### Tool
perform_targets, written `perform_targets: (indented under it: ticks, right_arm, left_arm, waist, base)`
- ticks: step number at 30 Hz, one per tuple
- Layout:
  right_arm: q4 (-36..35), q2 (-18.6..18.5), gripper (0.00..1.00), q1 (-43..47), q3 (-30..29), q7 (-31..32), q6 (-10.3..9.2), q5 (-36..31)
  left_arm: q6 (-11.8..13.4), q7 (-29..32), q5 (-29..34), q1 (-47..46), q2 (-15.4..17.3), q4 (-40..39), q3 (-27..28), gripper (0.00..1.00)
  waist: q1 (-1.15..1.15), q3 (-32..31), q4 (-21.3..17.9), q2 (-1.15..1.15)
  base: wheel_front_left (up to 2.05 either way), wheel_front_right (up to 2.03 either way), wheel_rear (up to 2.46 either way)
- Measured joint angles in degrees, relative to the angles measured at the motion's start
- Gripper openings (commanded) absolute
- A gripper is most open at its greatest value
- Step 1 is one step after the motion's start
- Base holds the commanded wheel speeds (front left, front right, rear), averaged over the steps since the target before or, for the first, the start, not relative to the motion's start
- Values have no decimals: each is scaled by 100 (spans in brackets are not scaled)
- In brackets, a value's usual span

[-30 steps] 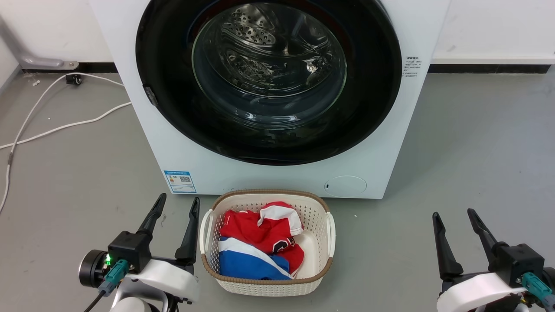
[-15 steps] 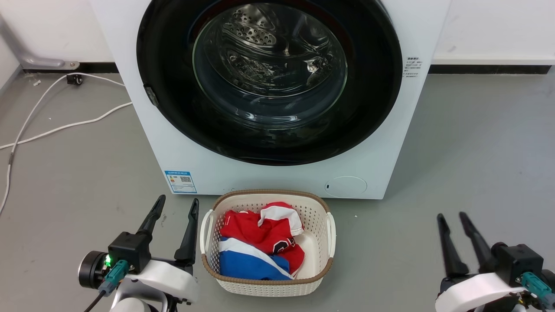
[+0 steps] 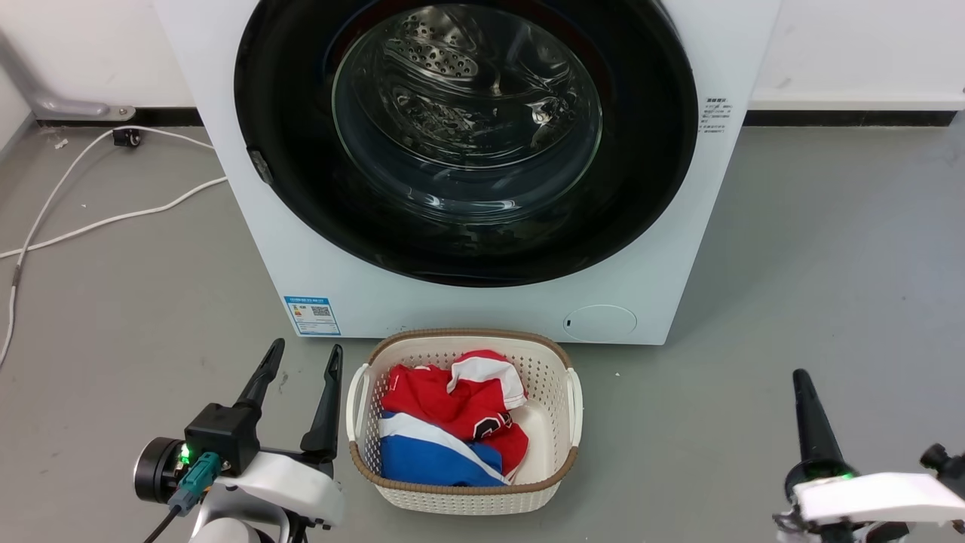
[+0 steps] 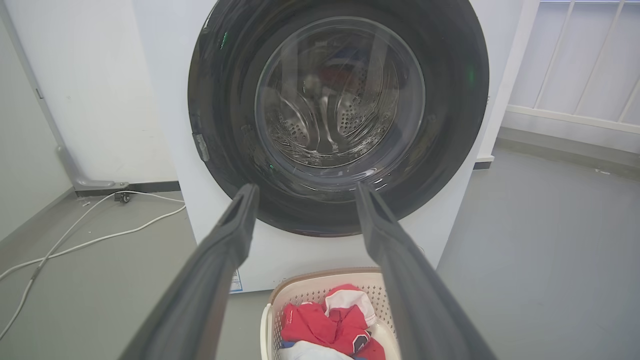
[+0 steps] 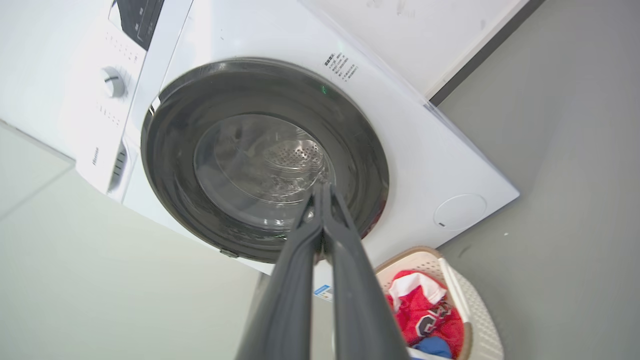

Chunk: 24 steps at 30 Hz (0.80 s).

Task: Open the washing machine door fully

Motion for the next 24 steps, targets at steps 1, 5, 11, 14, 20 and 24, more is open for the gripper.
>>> perform_targets:
  ticks: [1,5,11,14,20,24]
  right_arm:
    - [35,0,0,-43,1,7,0,617]
    - [120,1,0,-186,-141,122,0,2510]
    - [419,-52,0,-743,-746,624,0,3905]
    - [834,-293,0,-1201,-978,870,-1,4311]
    - [1826,-1017,0,-2457,-1014,1449,0,4819]
    - [2476,-1463,0,-3391,-662,1995,-1,4938]
  left_arm:
    - [0,0,0,-1,0,0,2,100]
    - [-1,0,-2,-10,-4,-7,10,100]
    - [-9,0,-46,-28,8,-49,81,100]
    - [-9,0,-51,-138,18,-115,123,100]
    - [-9,0,-70,-338,46,-254,199,100]
    - [-9,0,-74,-512,78,-361,240,100]
  waist:
    - [0,6,0,0]
    - [0,48,2,0]
    - [0,207,-19,0]
    - [0,353,-20,0]
    - [0,748,27,0]
    - [0,1074,85,0]
  base:
    - [0,0,0]
    - [0,0,0]
    - [0,0,0]
    - [0,0,0]
    - [0,0,0]
    - [0,0,0]
